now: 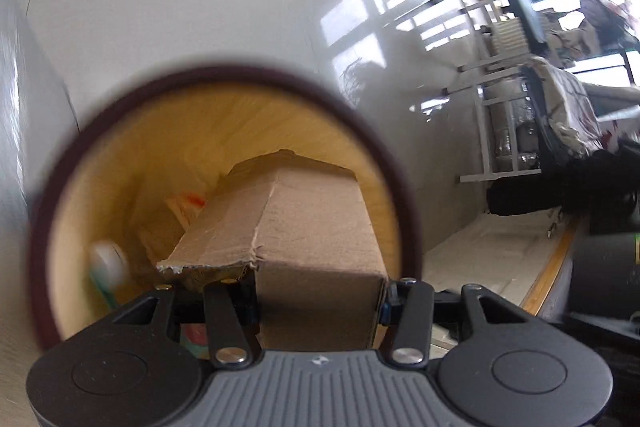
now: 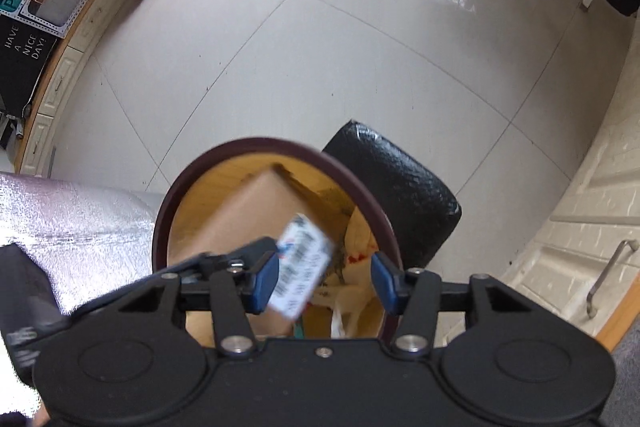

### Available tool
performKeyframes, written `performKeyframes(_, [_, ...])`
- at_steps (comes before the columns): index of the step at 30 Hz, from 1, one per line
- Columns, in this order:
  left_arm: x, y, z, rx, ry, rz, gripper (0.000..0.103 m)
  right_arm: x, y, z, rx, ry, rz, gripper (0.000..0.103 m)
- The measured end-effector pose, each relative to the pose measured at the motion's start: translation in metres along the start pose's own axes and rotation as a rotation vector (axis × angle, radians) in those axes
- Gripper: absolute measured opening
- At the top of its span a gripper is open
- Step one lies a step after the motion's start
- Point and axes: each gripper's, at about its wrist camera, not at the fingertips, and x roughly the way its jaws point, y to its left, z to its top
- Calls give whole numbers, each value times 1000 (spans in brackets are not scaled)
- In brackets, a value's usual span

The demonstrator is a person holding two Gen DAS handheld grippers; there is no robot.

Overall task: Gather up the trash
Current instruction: 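Open both tools to drop the box and plastic bags into the wastebasket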

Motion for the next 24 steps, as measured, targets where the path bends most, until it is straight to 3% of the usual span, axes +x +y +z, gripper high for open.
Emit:
performKeyframes(6, [39, 20, -24, -13, 66, 104, 51, 9, 0, 1, -31, 17, 0, 49])
performKeyframes(7, [39, 23, -26, -12, 58, 115, 55, 12, 0, 0, -38, 25, -3, 49])
performKeyframes(11, [28, 23, -32, -26, 44, 161, 89, 16, 2, -3, -51, 48, 10, 49])
performKeyframes(16, [-3, 12, -41, -40, 15, 165, 90, 16, 3, -2, -56, 52, 8, 49])
performKeyframes(18, [-15, 7, -47, -45, -14, 182, 83, 16, 4, -2, -56, 48, 4, 49])
performKeyframes(20, [-25, 2, -54, -45, -34, 176, 58, 15, 3, -1, -51, 46, 4, 49])
performKeyframes(23, [-40, 4, -57, -50, -65, 177, 32, 14, 3, -2, -51, 38, 4, 49])
performKeyframes(24, [-45, 3, -58, -48, -74, 181, 28, 13, 3, -2, -52, 36, 5, 49])
